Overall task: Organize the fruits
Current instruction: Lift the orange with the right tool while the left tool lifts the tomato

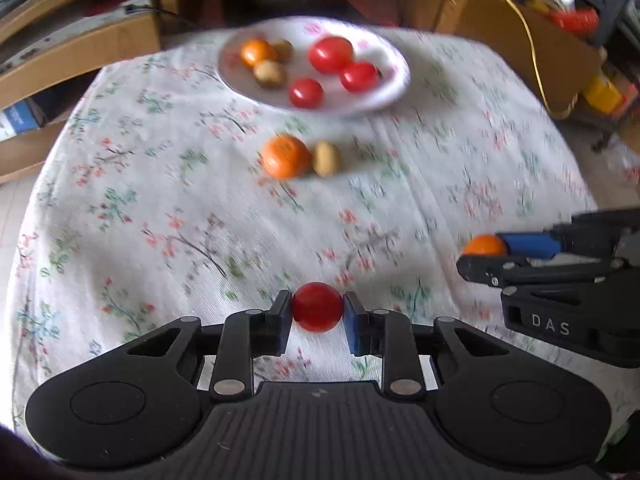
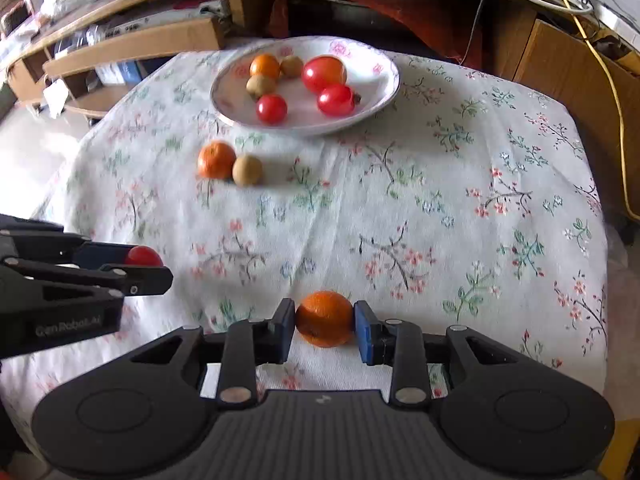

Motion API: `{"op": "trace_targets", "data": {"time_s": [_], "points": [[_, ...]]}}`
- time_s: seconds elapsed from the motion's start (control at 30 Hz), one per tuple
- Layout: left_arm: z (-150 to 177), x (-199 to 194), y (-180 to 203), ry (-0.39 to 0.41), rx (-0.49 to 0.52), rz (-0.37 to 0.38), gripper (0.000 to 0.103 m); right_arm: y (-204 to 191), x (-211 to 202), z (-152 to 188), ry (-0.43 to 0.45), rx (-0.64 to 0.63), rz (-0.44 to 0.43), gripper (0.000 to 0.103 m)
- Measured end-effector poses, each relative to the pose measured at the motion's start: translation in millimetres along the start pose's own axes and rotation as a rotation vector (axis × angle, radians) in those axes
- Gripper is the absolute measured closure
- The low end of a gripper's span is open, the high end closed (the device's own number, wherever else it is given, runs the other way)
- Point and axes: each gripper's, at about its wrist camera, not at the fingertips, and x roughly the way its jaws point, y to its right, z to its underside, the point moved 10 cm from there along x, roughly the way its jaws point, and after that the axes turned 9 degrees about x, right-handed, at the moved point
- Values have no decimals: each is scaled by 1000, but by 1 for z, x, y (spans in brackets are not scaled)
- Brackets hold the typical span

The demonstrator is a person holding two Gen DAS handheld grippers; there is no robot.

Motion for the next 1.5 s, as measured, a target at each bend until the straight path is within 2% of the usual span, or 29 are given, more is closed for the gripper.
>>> {"op": "trace_targets", "data": {"time_s": [0.1, 0.2, 0.27, 0.3, 0.33, 0.53, 0.67, 0.73, 0.83, 0.93, 1.07, 1.27, 1.5], "points": [[0, 4, 3, 1, 33, -12, 68, 0, 6, 7, -11, -9, 10, 80], [-2, 5, 2, 4, 20, 6, 65, -1, 7, 5, 7, -16, 8, 80], [-5, 7, 0, 2, 10, 27, 59, 1, 7, 3, 7, 1, -4, 79], [-4, 6, 1, 2, 1, 41, 52, 1, 7, 2, 5, 7, -9, 78], [-6, 5, 2, 1, -2, 47, 51, 0, 8, 2, -6, 4, -22, 74], [-11, 7, 1, -7, -23, 62, 45, 3, 9, -3, -20, 31, -36, 73], [-11, 8, 4, -6, -4, 46, 47, 3, 11, -4, -28, 33, -31, 74], [-10, 8, 5, -4, 12, 29, 58, 1, 12, -4, -23, 13, -19, 78], [-8, 6, 6, -7, 39, -4, 69, -2, 11, -2, -26, -16, -2, 80], [-8, 0, 5, 0, 22, -16, 69, -5, 3, -1, -27, -44, 1, 80], [-17, -17, 9, 23, 23, -5, 72, -10, -22, -14, 28, -51, -9, 81], [-39, -19, 8, 51, 31, 12, 73, -2, -36, -31, 68, -3, -13, 81], [-30, -3, 14, -15, 13, 84, 66, 1, -32, -49, 79, 50, -34, 80]]}}
